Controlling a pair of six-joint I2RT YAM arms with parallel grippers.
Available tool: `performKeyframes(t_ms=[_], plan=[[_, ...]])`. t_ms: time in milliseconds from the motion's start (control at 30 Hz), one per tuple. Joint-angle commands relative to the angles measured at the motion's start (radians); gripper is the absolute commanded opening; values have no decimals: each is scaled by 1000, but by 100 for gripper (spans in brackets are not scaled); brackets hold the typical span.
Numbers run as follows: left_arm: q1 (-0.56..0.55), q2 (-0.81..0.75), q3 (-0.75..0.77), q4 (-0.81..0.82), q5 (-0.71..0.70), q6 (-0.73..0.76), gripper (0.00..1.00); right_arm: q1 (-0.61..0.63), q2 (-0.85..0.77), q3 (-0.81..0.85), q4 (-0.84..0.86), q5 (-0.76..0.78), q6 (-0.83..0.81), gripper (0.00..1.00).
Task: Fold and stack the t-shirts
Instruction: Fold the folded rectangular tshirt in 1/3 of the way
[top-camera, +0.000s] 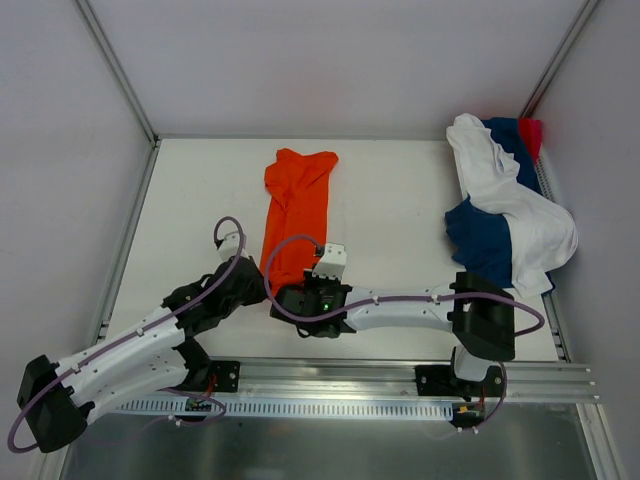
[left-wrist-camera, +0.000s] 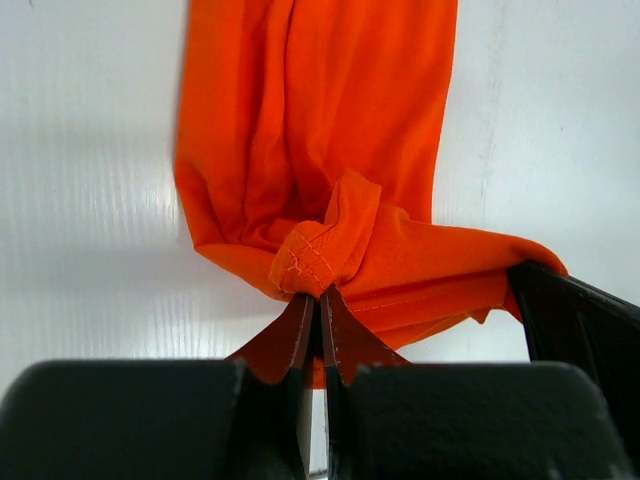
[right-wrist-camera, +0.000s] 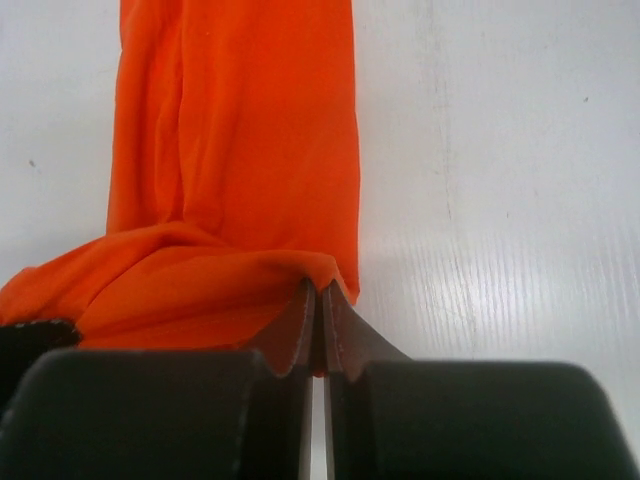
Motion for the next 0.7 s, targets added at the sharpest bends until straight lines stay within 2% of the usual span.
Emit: performKeyframes(t_ms=[0,167,667], plan=[[2,40,52,32,-133,66,0,-68,23,26,18,19,-123,0],[29,146,93,124,-173,124,0,-147,47,47,98,-21,-223,1],[209,557,185,429,-33,215,0,-352,159,133,288,-162,-467,1]])
